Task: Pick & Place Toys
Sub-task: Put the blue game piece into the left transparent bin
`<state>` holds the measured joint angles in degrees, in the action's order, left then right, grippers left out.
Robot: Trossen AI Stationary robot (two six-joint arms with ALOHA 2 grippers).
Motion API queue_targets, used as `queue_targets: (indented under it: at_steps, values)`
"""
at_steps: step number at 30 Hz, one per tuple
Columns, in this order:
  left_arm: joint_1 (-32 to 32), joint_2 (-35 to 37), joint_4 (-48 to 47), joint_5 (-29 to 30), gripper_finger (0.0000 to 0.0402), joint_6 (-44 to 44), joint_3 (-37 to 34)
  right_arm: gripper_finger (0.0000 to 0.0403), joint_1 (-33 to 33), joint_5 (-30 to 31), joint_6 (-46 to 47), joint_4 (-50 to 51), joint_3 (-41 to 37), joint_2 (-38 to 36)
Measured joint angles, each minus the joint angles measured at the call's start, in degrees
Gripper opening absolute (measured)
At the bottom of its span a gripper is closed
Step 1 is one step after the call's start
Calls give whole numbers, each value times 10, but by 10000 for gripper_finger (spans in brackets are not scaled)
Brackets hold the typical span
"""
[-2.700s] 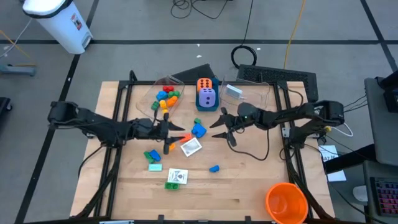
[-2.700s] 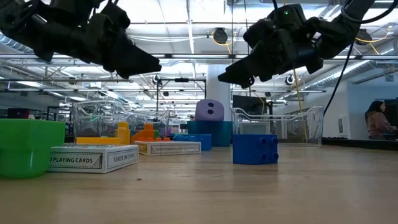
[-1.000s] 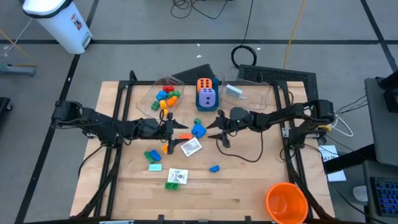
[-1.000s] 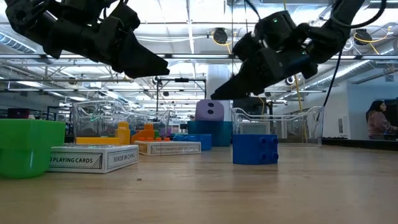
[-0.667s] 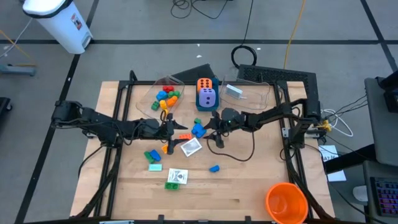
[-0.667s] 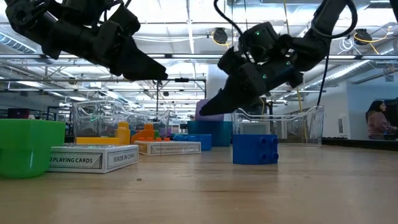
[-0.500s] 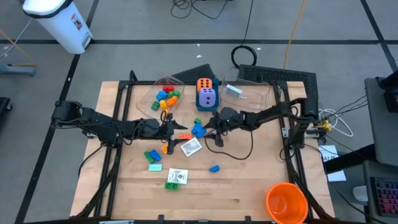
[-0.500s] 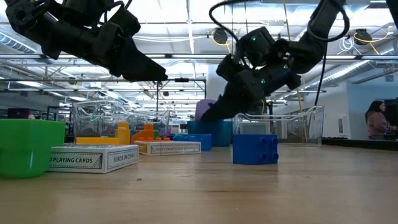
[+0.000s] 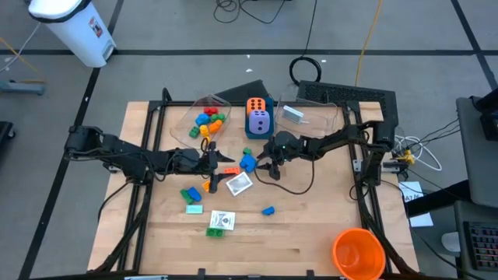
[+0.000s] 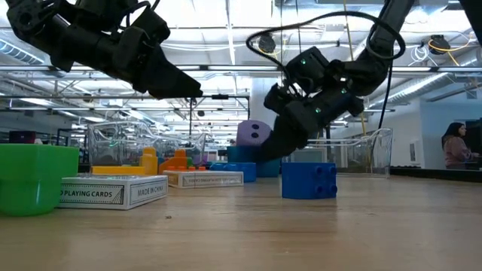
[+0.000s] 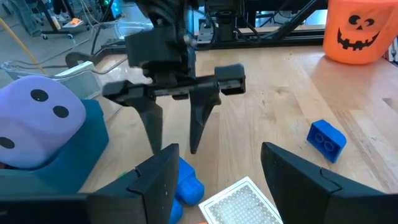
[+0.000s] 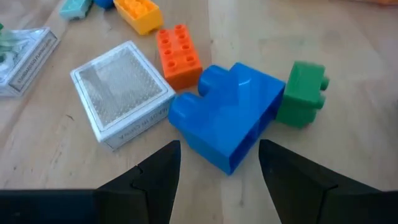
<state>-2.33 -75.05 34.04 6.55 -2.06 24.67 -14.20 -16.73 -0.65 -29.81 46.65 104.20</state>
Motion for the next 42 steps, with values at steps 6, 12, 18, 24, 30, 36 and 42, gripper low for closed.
queue_targets:
  at_steps: [6,12,18,24,30,36,42]
  values:
    - [0,0,0,0,223,0,0,212,0,-11,2,-22,0,25]
    - [0,0,0,0,223,-2,0,212,-1,-31,2,-31,0,26]
    - [0,0,0,0,223,-2,0,197,1,-31,2,-31,0,26]
    - [0,0,0,0,223,-2,0,173,1,-31,4,-30,0,26]
    - [0,0,0,0,223,-2,0,164,10,-31,1,-30,0,26]
    - [1,0,0,0,223,-2,0,164,14,-30,0,-30,0,26]
    - [1,0,0,0,223,-2,0,163,14,-30,-6,-30,0,26]
